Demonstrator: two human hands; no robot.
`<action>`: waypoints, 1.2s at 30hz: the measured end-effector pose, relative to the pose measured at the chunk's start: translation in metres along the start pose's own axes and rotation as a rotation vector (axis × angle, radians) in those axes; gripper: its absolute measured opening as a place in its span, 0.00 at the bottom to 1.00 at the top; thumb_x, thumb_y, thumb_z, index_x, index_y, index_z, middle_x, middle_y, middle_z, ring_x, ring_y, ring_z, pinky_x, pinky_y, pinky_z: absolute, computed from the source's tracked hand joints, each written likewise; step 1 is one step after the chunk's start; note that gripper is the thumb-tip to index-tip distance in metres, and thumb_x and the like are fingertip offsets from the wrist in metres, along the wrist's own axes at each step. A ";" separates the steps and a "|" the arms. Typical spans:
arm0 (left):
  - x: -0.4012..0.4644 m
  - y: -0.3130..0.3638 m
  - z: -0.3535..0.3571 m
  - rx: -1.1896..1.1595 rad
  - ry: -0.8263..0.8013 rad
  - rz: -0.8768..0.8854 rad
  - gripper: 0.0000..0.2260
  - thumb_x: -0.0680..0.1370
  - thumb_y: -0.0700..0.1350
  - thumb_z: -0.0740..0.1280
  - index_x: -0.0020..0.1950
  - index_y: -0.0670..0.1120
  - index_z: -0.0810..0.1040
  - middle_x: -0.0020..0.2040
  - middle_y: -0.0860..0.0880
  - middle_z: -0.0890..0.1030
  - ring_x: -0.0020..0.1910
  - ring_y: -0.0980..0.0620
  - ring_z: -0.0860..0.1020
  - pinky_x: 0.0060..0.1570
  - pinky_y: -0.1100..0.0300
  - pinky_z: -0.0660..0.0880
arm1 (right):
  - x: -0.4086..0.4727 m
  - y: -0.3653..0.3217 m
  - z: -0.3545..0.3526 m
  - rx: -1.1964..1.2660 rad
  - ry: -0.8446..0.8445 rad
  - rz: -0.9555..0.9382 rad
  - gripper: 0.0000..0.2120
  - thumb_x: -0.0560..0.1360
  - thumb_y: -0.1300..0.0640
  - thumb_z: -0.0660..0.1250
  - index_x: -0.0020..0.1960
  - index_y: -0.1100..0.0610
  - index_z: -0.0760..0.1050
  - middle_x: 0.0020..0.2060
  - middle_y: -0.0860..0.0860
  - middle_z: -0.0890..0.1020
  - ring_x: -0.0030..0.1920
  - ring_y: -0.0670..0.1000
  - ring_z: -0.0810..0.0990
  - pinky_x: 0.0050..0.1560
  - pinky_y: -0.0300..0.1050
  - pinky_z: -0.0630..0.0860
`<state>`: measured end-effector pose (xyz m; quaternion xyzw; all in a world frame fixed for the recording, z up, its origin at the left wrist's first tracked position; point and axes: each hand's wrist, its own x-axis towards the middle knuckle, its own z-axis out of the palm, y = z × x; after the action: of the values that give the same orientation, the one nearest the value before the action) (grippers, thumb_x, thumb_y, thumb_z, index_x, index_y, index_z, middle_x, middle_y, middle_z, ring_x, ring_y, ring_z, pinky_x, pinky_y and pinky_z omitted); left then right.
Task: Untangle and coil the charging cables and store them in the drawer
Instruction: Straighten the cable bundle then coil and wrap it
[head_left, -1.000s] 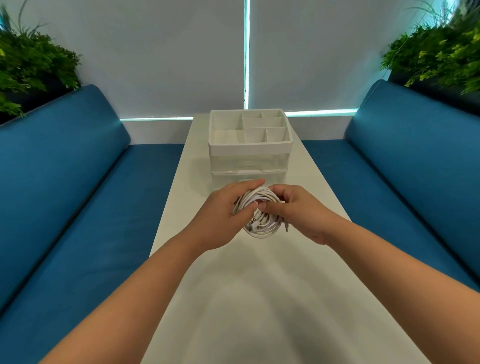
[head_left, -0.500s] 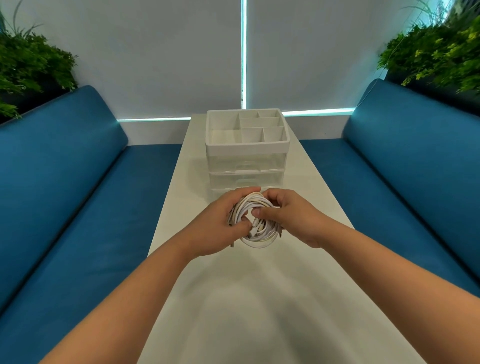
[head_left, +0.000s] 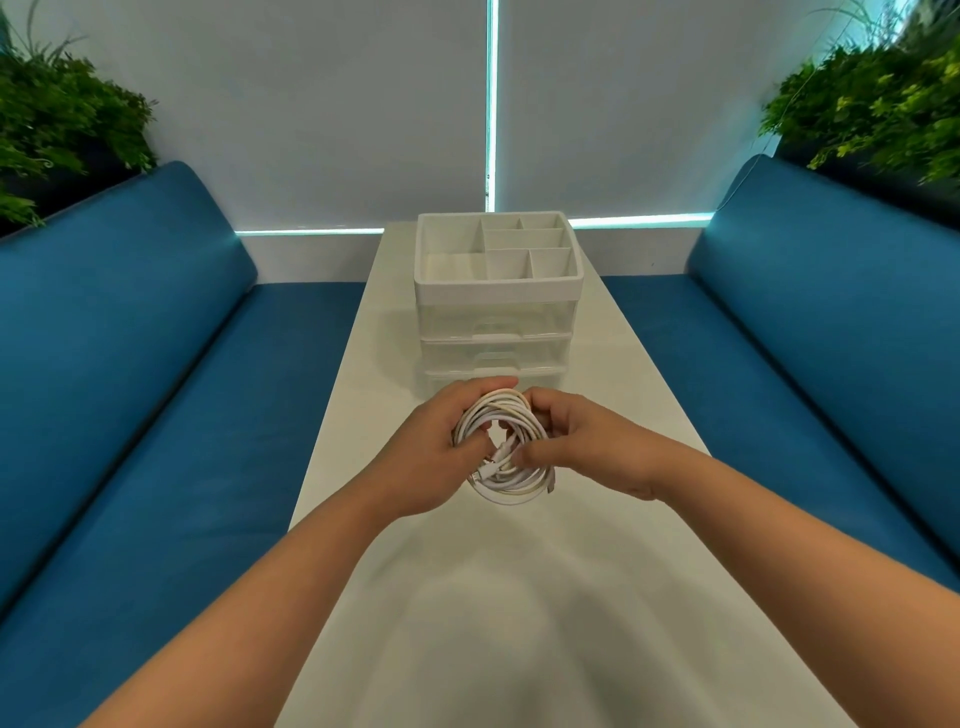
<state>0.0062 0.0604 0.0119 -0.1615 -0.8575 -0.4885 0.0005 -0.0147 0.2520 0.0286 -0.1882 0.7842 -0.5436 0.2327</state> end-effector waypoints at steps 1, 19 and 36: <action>0.000 0.001 0.001 -0.005 0.002 0.002 0.26 0.77 0.34 0.63 0.70 0.57 0.71 0.62 0.56 0.76 0.57 0.66 0.74 0.55 0.73 0.71 | 0.000 -0.001 -0.001 0.002 -0.005 0.001 0.18 0.73 0.70 0.68 0.62 0.61 0.73 0.54 0.60 0.81 0.51 0.53 0.82 0.56 0.46 0.78; -0.002 -0.001 -0.009 -0.051 -0.091 0.020 0.24 0.79 0.41 0.67 0.71 0.61 0.68 0.59 0.60 0.78 0.58 0.60 0.77 0.57 0.56 0.78 | 0.001 0.000 0.004 0.454 0.021 0.102 0.13 0.73 0.70 0.67 0.56 0.62 0.77 0.46 0.57 0.83 0.46 0.54 0.82 0.46 0.43 0.79; 0.005 0.027 -0.008 -0.083 0.074 0.164 0.20 0.76 0.29 0.61 0.54 0.54 0.79 0.45 0.62 0.81 0.42 0.62 0.78 0.41 0.73 0.72 | 0.004 -0.015 -0.005 -0.098 0.050 -0.007 0.13 0.66 0.52 0.61 0.44 0.60 0.77 0.45 0.52 0.77 0.45 0.47 0.74 0.53 0.43 0.69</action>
<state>0.0072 0.0677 0.0392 -0.2128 -0.8199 -0.5274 0.0651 -0.0203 0.2484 0.0438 -0.1882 0.8147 -0.5101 0.2017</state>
